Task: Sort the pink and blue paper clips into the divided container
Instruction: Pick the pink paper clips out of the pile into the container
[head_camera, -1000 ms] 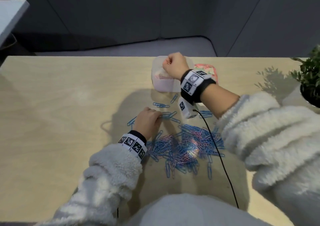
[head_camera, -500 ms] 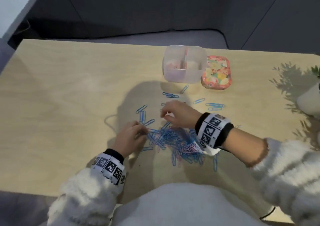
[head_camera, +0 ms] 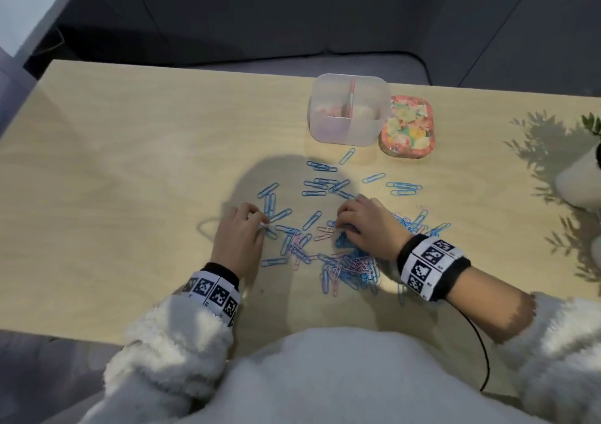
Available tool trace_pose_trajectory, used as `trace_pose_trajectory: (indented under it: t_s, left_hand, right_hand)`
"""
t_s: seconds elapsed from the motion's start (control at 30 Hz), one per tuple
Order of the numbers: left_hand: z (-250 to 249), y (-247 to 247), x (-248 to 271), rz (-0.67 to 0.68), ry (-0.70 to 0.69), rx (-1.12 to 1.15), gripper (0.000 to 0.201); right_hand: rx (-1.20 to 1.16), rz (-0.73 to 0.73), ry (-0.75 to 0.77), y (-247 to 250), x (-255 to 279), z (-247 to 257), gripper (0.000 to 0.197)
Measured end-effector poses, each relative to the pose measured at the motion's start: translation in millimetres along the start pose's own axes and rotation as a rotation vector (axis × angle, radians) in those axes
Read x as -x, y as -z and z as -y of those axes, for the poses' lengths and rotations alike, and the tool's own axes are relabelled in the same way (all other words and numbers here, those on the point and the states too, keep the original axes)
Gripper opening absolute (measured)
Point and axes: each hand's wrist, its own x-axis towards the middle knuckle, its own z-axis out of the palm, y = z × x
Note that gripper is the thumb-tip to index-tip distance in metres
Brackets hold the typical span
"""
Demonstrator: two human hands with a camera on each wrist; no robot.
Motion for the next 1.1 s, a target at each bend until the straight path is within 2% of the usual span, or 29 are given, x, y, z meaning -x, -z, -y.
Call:
trace_pose_trajectory:
  t_s: [0.07,0.13,0.2,0.3,0.43,0.6,0.67,0.73,0.8,0.93,1.03,1.1]
  left_hand:
    - [-9.9,-2.3,2.5,0.041,-0.073,0.02,0.017]
    - [-14.5,-7.1,2.8,0.123,-0.164,0.002,0.032]
    - [-11.8,-9.8,1.4,0.163,-0.205,-0.029,0.036]
    - [-1.9,-7.9,2.9,0.117,-0.152,0.006,0.034]
    - [2.9,-5.4,5.5,0.052,-0.091,0.016,0.032]
    - [-16.6,-11.0,11.7,0.228,-0.092,0.012,0.046]
    - [-15.6,-12.1,9.4,0.219,-0.043,0.029,0.042]
    - [-10.0,-10.9,5.4,0.172,0.002,0.033,0.025]
    - [-4.4,-10.9,3.7,0.132,-0.006,0.01,0.014]
    - [-11.0,-15.4,5.4,0.111,-0.048,-0.026,0.014]
    - [-19.5,-20.7,5.7,0.077,-0.055,-0.023,0.008]
    - [-21.5,-21.7,5.0,0.071,-0.082,-0.036,0.004]
  right_hand:
    - [-0.019,-0.03,0.027,5.8,-12.9,13.6,0.017]
    - [-0.074,0.048,0.03,6.5,-24.7,33.3,0.021]
    - [-0.065,0.144,0.057,4.7,-32.9,52.9,0.024]
    - [-0.032,0.222,0.123,-4.5,-39.1,65.7,0.026]
    - [-0.121,0.234,0.032,-10.4,-37.8,55.8,0.022]
    - [-0.271,0.212,-0.08,-11.4,-31.7,41.4,0.014]
    - [-0.277,0.206,-0.097,-10.3,-28.3,35.5,0.013]
    - [-0.292,0.189,-0.116,-8.9,-23.3,28.2,0.013]
    - [-0.382,0.11,-0.146,-7.5,-17.4,20.3,0.01]
    - [-0.613,-0.047,-0.275,-1.0,-7.5,2.9,0.007]
    - [-0.715,-0.032,-0.356,1.0,-5.8,-8.2,0.01]
    - [-0.878,-0.013,-0.44,2.7,-5.3,-10.2,0.009]
